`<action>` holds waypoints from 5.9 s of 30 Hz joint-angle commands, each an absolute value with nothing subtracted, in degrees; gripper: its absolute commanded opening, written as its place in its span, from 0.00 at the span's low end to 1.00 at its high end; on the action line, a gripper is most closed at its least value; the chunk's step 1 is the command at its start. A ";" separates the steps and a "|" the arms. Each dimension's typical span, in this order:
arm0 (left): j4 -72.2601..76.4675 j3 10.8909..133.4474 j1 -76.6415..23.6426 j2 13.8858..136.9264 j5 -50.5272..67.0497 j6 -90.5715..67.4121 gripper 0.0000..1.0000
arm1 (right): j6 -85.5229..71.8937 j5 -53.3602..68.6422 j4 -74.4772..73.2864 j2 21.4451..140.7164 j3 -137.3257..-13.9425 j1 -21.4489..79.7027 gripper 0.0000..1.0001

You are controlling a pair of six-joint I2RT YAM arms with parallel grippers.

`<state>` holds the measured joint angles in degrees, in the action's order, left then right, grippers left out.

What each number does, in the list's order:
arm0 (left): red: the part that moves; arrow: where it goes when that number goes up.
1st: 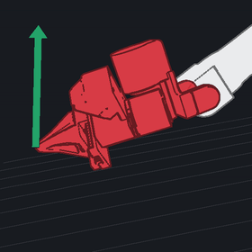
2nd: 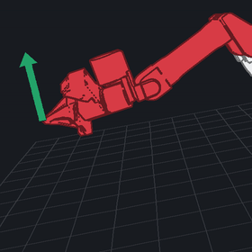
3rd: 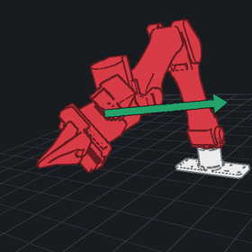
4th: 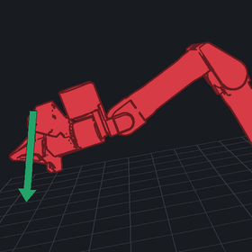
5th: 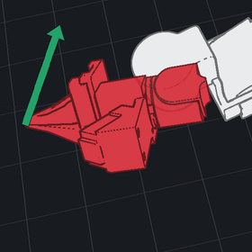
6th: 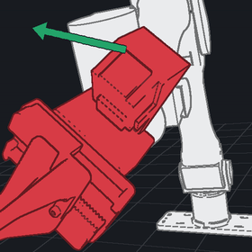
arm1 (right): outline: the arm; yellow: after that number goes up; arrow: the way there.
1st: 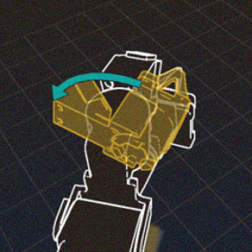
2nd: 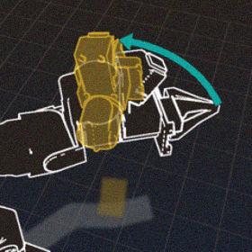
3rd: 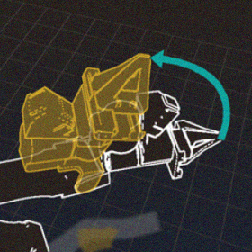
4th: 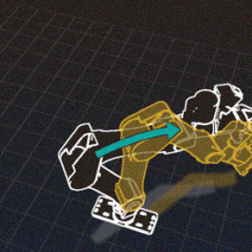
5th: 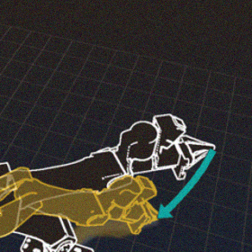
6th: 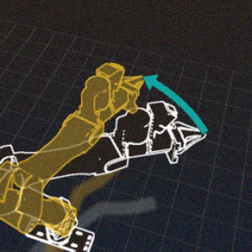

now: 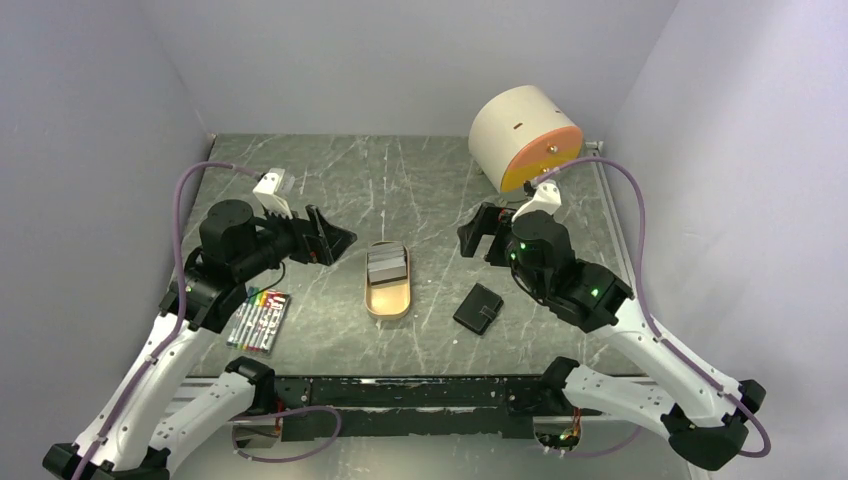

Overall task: Put the credit cards into the card holder
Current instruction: Pick up the card holder from the center of the board, then open the card holder.

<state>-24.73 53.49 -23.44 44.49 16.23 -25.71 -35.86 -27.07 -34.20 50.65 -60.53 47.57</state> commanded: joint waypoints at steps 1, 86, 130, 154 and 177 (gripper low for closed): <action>-23.73 53.94 -22.94 43.66 15.97 -24.97 1.00 | -36.13 -28.84 -35.83 51.20 -61.98 47.11 1.00; -8.72 43.85 -23.09 45.52 16.12 -11.00 0.73 | -72.88 -11.41 -31.40 48.22 -34.19 33.57 0.00; 4.88 43.68 -51.90 65.25 26.19 63.59 0.61 | -93.14 12.03 -15.28 48.05 -37.53 33.48 0.00; 4.38 51.18 -51.97 62.98 8.96 25.49 0.09 | -55.71 -0.81 -14.19 40.70 -41.15 33.49 0.56; -0.98 50.54 -41.93 57.54 23.77 -42.58 0.09 | 11.09 5.59 20.54 42.30 -32.50 52.29 0.49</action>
